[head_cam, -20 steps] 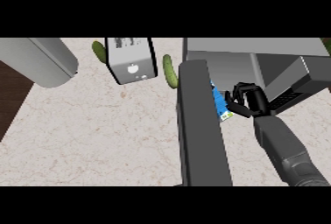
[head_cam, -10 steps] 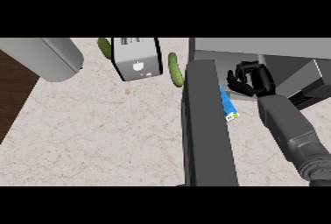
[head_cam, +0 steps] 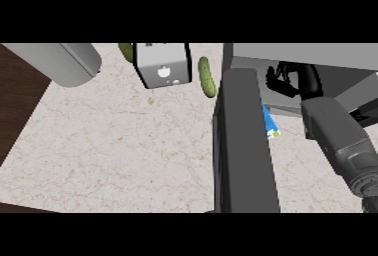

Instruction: Pick up the milk, place it into the microwave and close the microwave

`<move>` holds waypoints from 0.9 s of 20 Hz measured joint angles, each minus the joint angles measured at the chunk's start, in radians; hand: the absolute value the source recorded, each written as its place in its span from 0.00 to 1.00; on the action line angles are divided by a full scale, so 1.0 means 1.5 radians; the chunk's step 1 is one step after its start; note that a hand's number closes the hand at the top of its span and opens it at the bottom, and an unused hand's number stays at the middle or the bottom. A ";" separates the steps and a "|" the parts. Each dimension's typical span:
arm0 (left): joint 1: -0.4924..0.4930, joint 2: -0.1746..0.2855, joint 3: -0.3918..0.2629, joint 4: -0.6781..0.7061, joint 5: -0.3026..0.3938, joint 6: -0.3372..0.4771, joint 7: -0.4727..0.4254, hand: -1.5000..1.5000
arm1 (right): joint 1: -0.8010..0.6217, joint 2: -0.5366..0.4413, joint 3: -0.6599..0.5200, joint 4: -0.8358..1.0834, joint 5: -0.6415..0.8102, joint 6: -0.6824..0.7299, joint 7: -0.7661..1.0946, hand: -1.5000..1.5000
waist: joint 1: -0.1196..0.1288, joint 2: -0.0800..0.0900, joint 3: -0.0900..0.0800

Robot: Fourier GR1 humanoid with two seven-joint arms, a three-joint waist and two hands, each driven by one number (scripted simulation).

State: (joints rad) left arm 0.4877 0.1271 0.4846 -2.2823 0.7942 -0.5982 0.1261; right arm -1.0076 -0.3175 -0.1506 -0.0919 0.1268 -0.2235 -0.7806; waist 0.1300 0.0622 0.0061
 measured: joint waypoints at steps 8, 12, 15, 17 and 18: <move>-0.021 0.016 0.001 0.010 -0.001 -0.004 0.002 0.00 | -0.019 -0.027 -0.007 0.009 0.000 -0.044 0.021 1.00 | 0.020 0.012 0.001; -0.031 0.021 0.000 0.014 -0.002 -0.005 0.004 0.00 | -0.024 -0.039 -0.012 0.012 -0.002 -0.055 0.027 1.00 | 0.027 0.018 0.002; -0.042 0.027 0.000 0.019 -0.001 -0.002 0.005 0.00 | -0.032 -0.046 -0.014 0.013 -0.003 -0.062 0.033 1.00 | 0.032 0.021 0.003; -0.046 0.029 0.000 0.023 0.000 -0.002 0.005 0.00 | -0.034 -0.055 -0.015 0.014 -0.003 -0.060 0.035 1.00 | 0.034 0.023 0.003; -0.051 0.031 -0.001 0.024 0.000 -0.001 0.005 0.00 | -0.036 -0.057 -0.016 0.014 -0.003 -0.062 0.036 1.00 | 0.035 0.024 0.003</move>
State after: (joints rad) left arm 0.4119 0.1731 0.4834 -2.2467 0.7939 -0.5995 0.1337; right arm -1.0609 -0.4025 -0.1740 -0.0708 0.1223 -0.3164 -0.7270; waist 0.1827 0.0989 0.0105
